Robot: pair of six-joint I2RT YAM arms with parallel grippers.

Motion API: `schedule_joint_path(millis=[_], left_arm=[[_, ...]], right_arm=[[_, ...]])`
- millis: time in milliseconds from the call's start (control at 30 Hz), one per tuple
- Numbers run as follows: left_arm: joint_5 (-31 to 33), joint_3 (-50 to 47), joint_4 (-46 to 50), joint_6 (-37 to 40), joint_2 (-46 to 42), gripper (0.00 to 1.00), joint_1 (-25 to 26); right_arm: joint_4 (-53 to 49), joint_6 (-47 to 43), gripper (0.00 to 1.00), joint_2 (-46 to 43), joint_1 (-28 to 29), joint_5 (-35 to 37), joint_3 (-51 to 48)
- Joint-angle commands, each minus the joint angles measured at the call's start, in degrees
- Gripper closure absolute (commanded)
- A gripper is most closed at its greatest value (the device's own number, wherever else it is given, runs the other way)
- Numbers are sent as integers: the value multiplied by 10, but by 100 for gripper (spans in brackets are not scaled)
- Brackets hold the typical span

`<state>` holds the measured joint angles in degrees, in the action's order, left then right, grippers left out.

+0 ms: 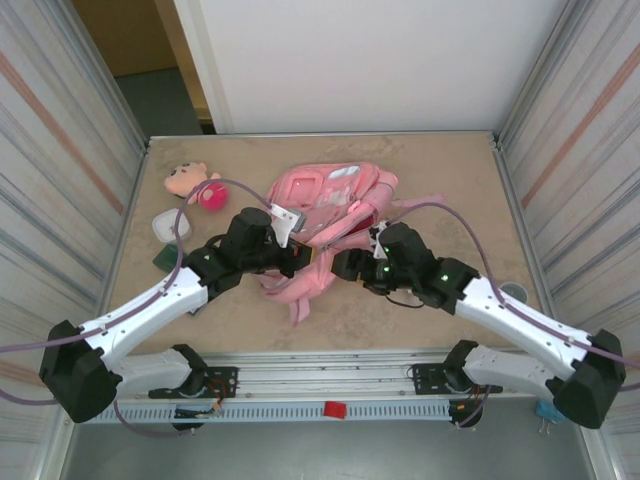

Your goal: Pack the student bag

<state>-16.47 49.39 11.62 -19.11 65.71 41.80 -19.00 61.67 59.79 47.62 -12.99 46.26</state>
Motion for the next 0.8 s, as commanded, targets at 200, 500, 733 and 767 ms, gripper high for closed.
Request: schedule_joint_path(millis=[200,500,733,767], left_arm=[[-28,32,-74,-46,-12,100,5],[16,77,8,14,-13,100,-34],[-33,77,1,15,-15,100,-54],[-39,72,-4,8,-16,100,-53]], right_arm=[[64,-25,72,44,-13,-6,-17],[11,-33,100,-27,-34,6,-114],[66,-18,100,-87,-48,-8,-153],[69,-19,100,-89,-51,-13,-155]])
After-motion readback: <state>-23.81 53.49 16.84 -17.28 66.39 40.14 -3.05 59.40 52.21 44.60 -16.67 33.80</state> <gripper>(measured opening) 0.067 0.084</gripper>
